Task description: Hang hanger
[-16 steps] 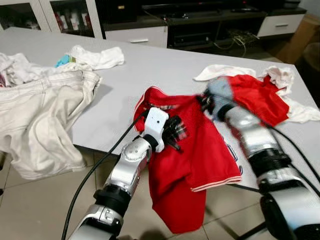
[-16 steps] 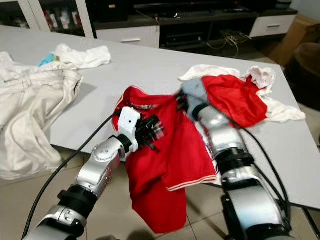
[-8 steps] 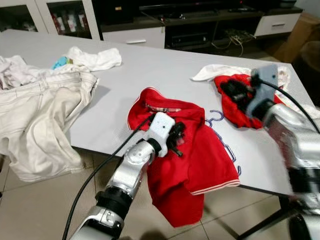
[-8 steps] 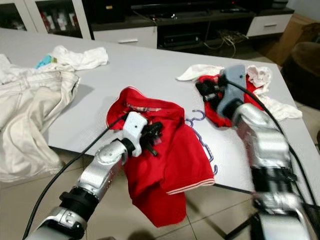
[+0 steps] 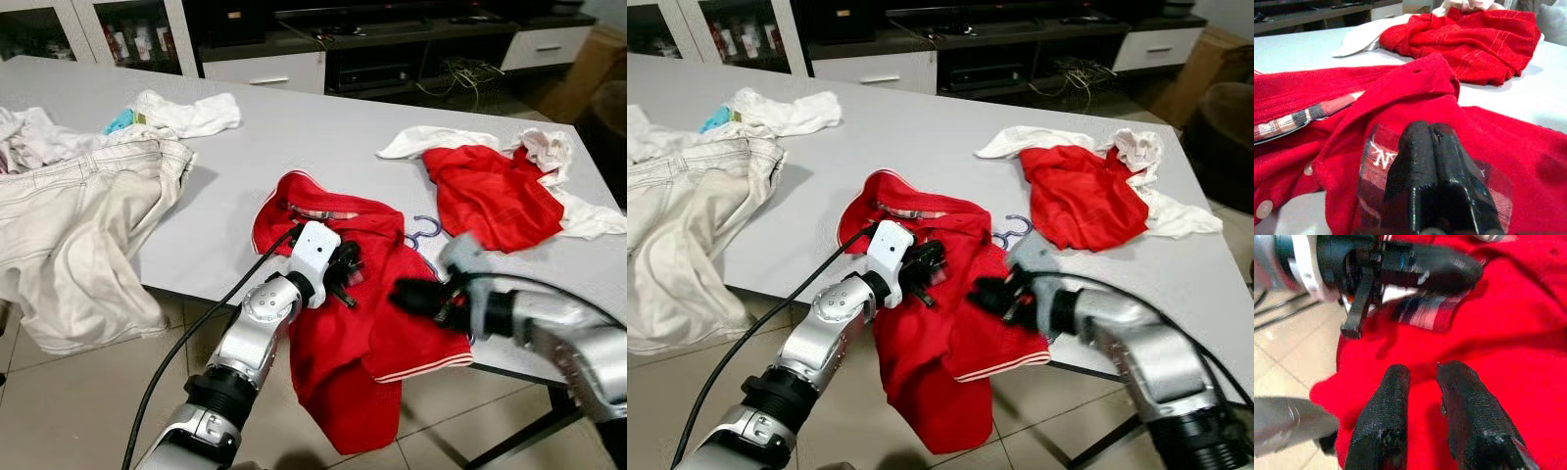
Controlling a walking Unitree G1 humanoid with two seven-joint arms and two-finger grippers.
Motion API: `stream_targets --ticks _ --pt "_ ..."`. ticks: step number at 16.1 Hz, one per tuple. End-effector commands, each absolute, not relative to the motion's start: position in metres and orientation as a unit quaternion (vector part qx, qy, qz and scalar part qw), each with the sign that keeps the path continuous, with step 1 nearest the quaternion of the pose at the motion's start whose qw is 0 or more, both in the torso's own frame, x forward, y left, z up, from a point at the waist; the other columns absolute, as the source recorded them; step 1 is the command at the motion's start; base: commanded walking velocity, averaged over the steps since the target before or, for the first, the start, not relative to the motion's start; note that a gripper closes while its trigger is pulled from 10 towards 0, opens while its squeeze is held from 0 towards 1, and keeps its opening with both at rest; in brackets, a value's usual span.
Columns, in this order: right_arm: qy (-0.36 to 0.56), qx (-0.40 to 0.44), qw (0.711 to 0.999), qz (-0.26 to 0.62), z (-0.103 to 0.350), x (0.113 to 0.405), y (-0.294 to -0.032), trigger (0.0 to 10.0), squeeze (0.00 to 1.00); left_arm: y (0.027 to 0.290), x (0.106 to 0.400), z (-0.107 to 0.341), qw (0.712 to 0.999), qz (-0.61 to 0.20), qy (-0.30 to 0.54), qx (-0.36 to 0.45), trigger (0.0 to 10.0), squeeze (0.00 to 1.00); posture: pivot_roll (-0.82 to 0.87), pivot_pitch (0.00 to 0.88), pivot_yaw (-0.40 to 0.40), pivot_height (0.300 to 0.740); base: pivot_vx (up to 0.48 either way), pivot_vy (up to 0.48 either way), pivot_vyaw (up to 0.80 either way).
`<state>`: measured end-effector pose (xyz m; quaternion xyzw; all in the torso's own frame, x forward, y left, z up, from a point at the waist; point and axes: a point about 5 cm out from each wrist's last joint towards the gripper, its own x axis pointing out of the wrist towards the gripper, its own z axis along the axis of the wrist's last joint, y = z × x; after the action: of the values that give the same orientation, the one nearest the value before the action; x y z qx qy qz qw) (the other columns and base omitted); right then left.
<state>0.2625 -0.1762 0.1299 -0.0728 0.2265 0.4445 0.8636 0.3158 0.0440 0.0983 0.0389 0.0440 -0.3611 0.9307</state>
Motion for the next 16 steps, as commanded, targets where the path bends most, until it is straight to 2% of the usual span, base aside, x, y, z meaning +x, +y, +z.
stream_targets --ticks 1,5,7,10,16 --pt "0.228 -0.091 0.862 0.443 0.133 0.265 -0.174 10.0 0.0 0.044 0.317 0.1 0.932 -0.358 0.046 0.041 10.0 0.0 -0.1 0.0 0.012 0.74 0.0 0.0 0.0" --pt "0.273 -0.134 0.855 0.42 0.115 0.27 -0.172 10.0 0.0 0.045 0.317 0.099 0.933 -0.355 0.045 0.04 10.0 0.0 -0.1 0.0 0.009 0.74 0.0 0.0 0.0" --pt "0.279 -0.139 0.873 0.376 0.106 0.288 -0.163 10.0 0.0 0.044 0.317 0.099 0.934 -0.353 0.046 0.038 10.0 0.0 -0.09 0.0 0.004 0.74 0.0 0.0 0.0" --pt "0.277 -0.151 0.884 0.346 0.099 0.303 -0.151 10.0 0.0 0.043 0.318 0.1 0.935 -0.351 0.044 0.036 10.0 0.0 -0.08 0.0 -0.002 0.74 0.0 0.0 0.0" --pt "0.272 -0.161 0.91 0.268 0.087 0.323 -0.148 10.0 0.0 0.046 0.318 0.101 0.937 -0.346 0.042 0.036 10.0 0.0 -0.09 0.0 0.006 0.74 0.0 0.0 0.0"
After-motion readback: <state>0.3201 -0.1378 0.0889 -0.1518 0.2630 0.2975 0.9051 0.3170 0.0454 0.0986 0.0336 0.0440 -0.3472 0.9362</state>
